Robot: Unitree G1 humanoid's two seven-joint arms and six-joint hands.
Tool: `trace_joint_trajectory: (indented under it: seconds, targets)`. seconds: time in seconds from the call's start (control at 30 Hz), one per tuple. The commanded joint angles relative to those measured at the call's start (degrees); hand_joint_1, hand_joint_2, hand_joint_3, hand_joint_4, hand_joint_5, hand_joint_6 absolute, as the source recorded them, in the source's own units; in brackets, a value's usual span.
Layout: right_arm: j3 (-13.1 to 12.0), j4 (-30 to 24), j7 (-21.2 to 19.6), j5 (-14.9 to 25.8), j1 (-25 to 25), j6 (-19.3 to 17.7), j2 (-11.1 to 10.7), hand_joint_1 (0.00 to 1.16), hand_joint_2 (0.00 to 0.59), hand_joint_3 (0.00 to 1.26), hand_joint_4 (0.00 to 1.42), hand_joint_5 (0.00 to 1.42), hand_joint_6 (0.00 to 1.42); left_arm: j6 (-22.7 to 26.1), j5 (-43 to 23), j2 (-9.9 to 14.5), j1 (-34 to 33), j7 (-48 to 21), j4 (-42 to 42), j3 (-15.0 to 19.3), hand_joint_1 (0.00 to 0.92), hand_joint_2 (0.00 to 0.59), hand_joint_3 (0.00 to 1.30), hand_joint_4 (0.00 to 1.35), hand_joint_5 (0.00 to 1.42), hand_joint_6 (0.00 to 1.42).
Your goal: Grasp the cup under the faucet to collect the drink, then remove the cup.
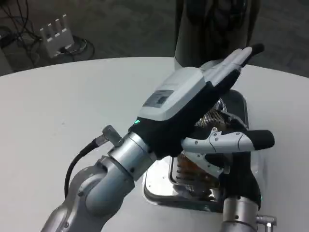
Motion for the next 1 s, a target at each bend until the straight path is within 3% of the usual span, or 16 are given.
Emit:
trace_joint_trajectory:
  seconds: [0.03, 0.23, 0.43, 0.77, 1.0]
  targets:
    - [-0.05, -2.41, -1.06, -0.76, 2.75, -0.48, 2.18, 0.97, 0.169, 0.62, 0.73, 0.91, 0.92, 0.31, -1.82, -0.3, 2.94, -0.66, -1.07, 0.38, 0.0, 0.06, 0.03, 0.0, 0.1, 0.06]
    - [0.39, -4.63, -1.32, -1.83, 4.68, 0.06, 1.79, 0.98, 0.144, 0.71, 0.81, 1.02, 1.07, 1.47, -6.55, -1.63, 4.17, -2.01, -1.5, 1.2, 0.0, 0.058, 0.0, 0.0, 0.0, 0.05]
    - [2.05, -7.54, -1.14, -4.21, 7.14, 0.04, 0.86, 0.99, 0.112, 0.78, 0.88, 1.09, 1.2, 1.27, -10.59, -2.72, 5.85, -2.97, -2.18, 1.19, 0.0, 0.063, 0.0, 0.0, 0.0, 0.0]
    - [3.2, -11.37, -0.09, -6.23, 10.2, 0.55, 0.15, 0.98, 0.103, 0.81, 0.9, 1.12, 1.25, 1.27, -13.49, -3.59, 9.83, -2.5, -7.18, 2.28, 0.0, 0.065, 0.0, 0.0, 0.0, 0.0]
    - [3.24, -12.77, 0.54, -6.17, 12.2, 0.73, -0.1, 0.97, 0.103, 0.81, 0.9, 1.13, 1.26, 0.97, -11.21, -4.73, 13.97, -0.51, -11.5, 2.61, 0.0, 0.071, 0.0, 0.0, 0.0, 0.0]
